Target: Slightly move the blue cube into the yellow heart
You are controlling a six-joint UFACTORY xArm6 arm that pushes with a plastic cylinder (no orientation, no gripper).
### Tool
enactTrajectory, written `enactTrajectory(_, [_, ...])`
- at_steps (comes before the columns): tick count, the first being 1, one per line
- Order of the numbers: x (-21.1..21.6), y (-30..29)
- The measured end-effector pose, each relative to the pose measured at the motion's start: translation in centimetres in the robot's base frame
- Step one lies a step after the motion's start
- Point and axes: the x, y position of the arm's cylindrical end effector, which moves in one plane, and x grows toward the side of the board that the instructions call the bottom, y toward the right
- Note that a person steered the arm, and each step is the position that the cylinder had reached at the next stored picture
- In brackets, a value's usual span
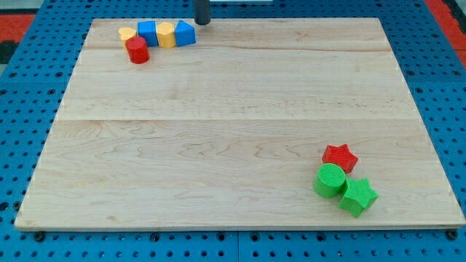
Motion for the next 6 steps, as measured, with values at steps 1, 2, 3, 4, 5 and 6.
enactTrajectory(1, [0.0, 0.0])
enactTrajectory(2, [-0.1, 0.0])
enactTrajectory(3, [-0.1, 0.1])
enactTrajectory(4, [0.0, 0.1])
enactTrajectory(5, [-0.1, -0.1])
enactTrajectory(6, [0.0, 3.4])
